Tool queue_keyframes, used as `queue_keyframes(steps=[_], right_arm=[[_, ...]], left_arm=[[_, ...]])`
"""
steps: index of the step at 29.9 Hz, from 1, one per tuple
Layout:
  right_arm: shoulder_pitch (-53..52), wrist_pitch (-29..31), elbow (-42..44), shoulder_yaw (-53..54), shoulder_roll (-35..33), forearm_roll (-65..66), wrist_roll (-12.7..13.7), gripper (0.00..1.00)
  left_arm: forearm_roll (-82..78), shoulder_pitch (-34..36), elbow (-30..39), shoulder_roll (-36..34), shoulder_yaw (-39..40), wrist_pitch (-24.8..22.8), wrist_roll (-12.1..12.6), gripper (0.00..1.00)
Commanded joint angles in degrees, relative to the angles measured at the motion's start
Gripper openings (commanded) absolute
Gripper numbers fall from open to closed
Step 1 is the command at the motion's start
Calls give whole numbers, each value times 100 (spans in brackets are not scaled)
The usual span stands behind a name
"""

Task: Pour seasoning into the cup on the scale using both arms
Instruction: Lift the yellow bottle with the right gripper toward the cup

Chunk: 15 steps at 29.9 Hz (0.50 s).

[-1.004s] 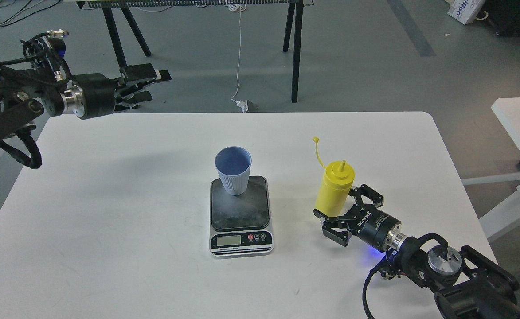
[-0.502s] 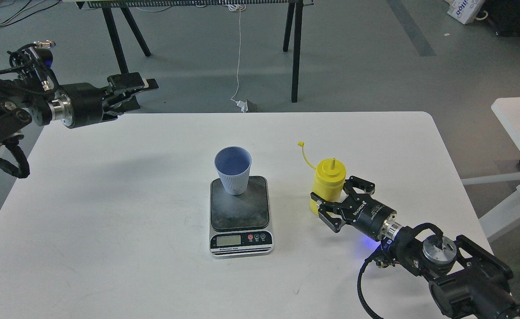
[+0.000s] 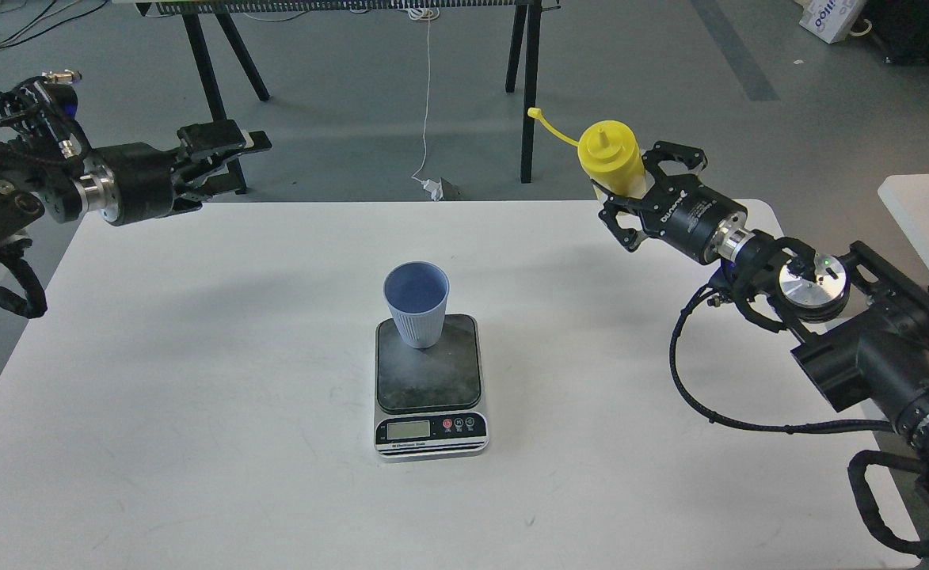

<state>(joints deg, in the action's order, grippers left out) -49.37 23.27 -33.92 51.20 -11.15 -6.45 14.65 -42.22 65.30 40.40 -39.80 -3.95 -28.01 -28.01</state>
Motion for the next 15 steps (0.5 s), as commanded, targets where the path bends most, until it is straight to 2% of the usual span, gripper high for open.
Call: queue_keyframes(steps=[1,5,9,15], right_arm=[[-502,-857,-10,-136,533,950,-348,10],[-819,-1920,-18,-636,1070,2155,-735,10],[-1004,-2581,-27,-1137,1115,2780,-771,10],[-1355,-2933,-18,-2042,1115,2992,-771,10]], left_arm=[[3,0,3,-37,0,1,1,97],[3,-9,-5,-116,44,1,1,97],[-6,-114,3,-133,289,1,1,98],[-15,-167,-5,-134,369,1,1,98]])
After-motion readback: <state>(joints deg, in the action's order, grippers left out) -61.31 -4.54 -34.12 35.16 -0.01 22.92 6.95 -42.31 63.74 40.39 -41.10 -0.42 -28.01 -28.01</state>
